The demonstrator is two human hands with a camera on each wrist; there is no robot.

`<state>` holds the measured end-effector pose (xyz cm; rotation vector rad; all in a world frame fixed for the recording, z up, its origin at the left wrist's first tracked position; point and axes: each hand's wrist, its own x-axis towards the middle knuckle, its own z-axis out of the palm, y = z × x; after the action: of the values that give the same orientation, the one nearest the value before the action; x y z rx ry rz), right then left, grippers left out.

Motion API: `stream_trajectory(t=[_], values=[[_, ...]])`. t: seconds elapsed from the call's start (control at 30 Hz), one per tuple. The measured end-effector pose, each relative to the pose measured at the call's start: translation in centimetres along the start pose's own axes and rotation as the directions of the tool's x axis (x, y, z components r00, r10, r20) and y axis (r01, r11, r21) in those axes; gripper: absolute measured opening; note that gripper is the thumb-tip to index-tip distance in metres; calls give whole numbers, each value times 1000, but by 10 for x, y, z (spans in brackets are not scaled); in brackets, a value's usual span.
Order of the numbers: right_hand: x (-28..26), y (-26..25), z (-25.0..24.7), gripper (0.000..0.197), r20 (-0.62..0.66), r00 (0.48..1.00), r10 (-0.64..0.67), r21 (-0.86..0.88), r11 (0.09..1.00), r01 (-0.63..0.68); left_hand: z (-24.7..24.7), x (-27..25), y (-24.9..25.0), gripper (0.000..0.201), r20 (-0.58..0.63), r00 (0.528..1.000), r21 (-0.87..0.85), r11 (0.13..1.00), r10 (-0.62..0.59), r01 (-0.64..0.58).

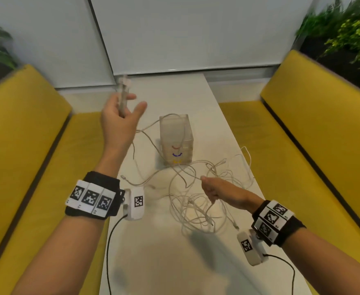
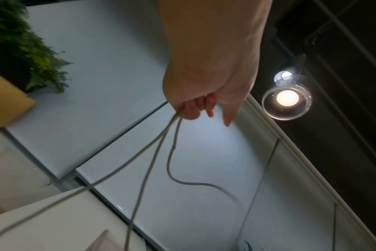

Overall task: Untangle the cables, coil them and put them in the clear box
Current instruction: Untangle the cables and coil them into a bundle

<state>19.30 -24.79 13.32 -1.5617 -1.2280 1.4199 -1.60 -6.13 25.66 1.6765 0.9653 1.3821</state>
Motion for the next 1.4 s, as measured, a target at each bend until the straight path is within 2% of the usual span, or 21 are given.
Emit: stream_trajectory(t=[0.03,0.07,0.13,0.17,0.2,0.23,0.3,0.4,0.47,0.57,0.6,0.67,0.77,0.87,0.93,1.0,1.07,1.13,1.23,1.3,1.4], values=[[1,-8,0,40,-6,1000,-28,44,999,29,7,-8,0,20,130,991,12,1000,23,-25],[2,-17,0,38,-12,999,-52,98,994,53,14,-18,1,18,288,957,24,999,26,-35],[1,-36,1,35,-28,996,-84,202,975,88,31,-41,-2,27,574,819,101,994,-16,-52],[1,-44,0,36,-32,994,-101,228,968,106,39,-51,-5,34,669,742,146,987,-53,-61],[0,-52,0,37,-31,992,-123,239,963,127,45,-60,-9,37,727,682,173,983,-84,-63],[-1,-58,0,39,-24,990,-141,237,961,142,50,-64,-14,33,756,647,180,982,-100,-59],[-5,-65,-2,36,-1,987,-159,230,961,155,52,-65,-21,25,778,620,150,988,-102,-26],[-12,-60,-9,34,12,987,-159,235,960,152,49,-59,-18,38,755,652,117,993,-69,-30],[-15,-51,-14,34,24,987,-161,236,960,151,46,-53,-11,41,682,731,87,994,-13,-64],[-18,-29,-22,47,78,988,-130,163,980,116,34,-32,3,48,423,906,-80,995,-19,58],[-20,-19,-25,54,78,991,-113,141,985,101,27,-23,9,54,330,943,-139,987,-35,85],[-23,-1,-31,60,40,996,-81,127,989,75,15,-10,19,60,194,981,-180,982,-21,56],[-26,11,-41,62,-47,996,-71,33,997,72,6,-1,27,62,82,996,-162,987,29,-16],[-27,11,-47,60,-79,995,-54,34,998,57,8,-3,25,63,102,994,-152,988,44,-28],[-24,15,-52,45,-81,997,-16,-18,1000,15,15,-10,25,60,175,983,-141,990,52,-28],[-19,31,-58,24,-128,985,111,-116,985,-126,23,-15,22,52,204,978,-116,993,50,-26],[-16,57,-65,36,-181,936,302,-185,924,-334,29,-17,17,47,203,979,-56,998,11,0],[-17,85,-65,33,-258,857,446,-295,809,-509,33,-17,11,43,229,973,12,1000,-21,19],[-16,116,-49,33,-326,781,532,-423,657,-624,37,-20,2,34,278,960,88,996,-33,9],[-15,129,-35,30,-331,782,529,-491,611,-621,38,-23,-2,28,293,955,98,995,-43,15],[-8,153,-21,12,-345,836,427,-628,557,-543,40,-26,-6,23,318,946,82,996,-65,41]])
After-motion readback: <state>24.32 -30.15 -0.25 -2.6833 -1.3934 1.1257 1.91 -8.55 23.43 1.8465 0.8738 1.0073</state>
